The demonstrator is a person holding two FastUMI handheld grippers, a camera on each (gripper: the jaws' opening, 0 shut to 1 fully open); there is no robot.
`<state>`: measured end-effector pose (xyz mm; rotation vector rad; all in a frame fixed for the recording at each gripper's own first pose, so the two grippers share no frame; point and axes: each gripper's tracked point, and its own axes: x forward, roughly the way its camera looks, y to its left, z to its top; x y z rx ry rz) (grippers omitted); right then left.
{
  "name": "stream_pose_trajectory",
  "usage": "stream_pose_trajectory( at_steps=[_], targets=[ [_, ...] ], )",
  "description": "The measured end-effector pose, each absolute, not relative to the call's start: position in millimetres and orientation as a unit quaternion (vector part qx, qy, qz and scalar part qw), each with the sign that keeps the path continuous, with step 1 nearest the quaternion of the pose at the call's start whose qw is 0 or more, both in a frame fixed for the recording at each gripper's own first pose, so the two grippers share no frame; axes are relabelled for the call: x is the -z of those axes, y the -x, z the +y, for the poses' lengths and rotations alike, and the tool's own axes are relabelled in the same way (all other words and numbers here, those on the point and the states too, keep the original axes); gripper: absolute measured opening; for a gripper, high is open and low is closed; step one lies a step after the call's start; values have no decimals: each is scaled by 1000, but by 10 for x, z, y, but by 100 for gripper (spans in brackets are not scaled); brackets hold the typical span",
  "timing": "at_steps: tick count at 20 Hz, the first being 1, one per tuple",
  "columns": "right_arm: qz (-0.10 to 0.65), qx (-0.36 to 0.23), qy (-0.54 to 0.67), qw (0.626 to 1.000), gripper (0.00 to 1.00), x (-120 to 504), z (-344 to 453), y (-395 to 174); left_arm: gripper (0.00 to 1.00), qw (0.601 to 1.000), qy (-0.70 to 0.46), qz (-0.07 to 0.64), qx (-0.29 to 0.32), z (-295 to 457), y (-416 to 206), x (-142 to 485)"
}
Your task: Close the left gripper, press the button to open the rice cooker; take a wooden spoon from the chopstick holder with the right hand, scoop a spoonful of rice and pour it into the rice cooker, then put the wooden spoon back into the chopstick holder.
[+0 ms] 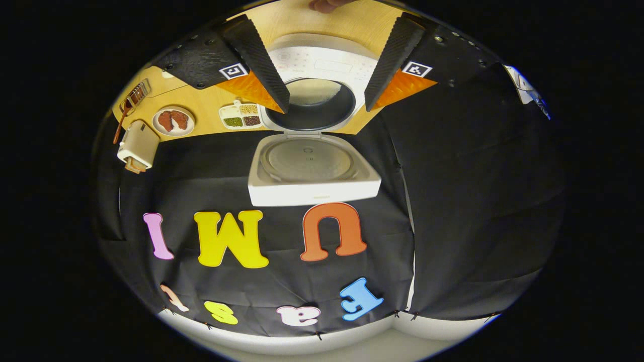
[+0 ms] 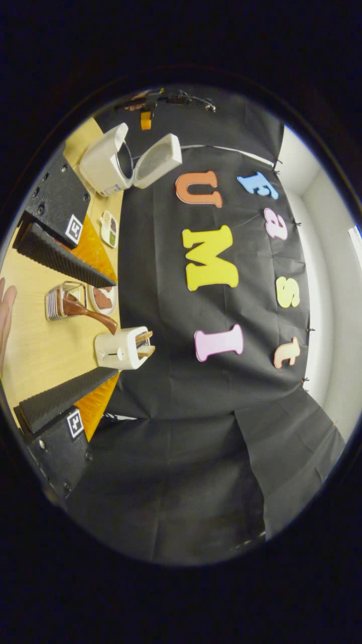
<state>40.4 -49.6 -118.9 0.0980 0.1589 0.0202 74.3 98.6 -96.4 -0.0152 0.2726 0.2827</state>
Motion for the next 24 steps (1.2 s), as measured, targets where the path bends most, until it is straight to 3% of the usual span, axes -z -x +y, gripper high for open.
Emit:
stream_pose_trajectory(
  at_steps=[14, 20, 24],
  targets=[
    [119, -28, -52, 991, 100, 1727, -530, -1145, 96, 993, -3, 50, -107, 469, 388, 916],
    [189, -69, -101, 974, 98, 2391, -208, -1645, 95, 993, 13, 24, -118, 283, 808, 1050],
    [207, -70, -110, 970, 97, 2705, -208, -1993, 95, 996, 39, 28, -81, 38, 949, 1200]
  ],
)
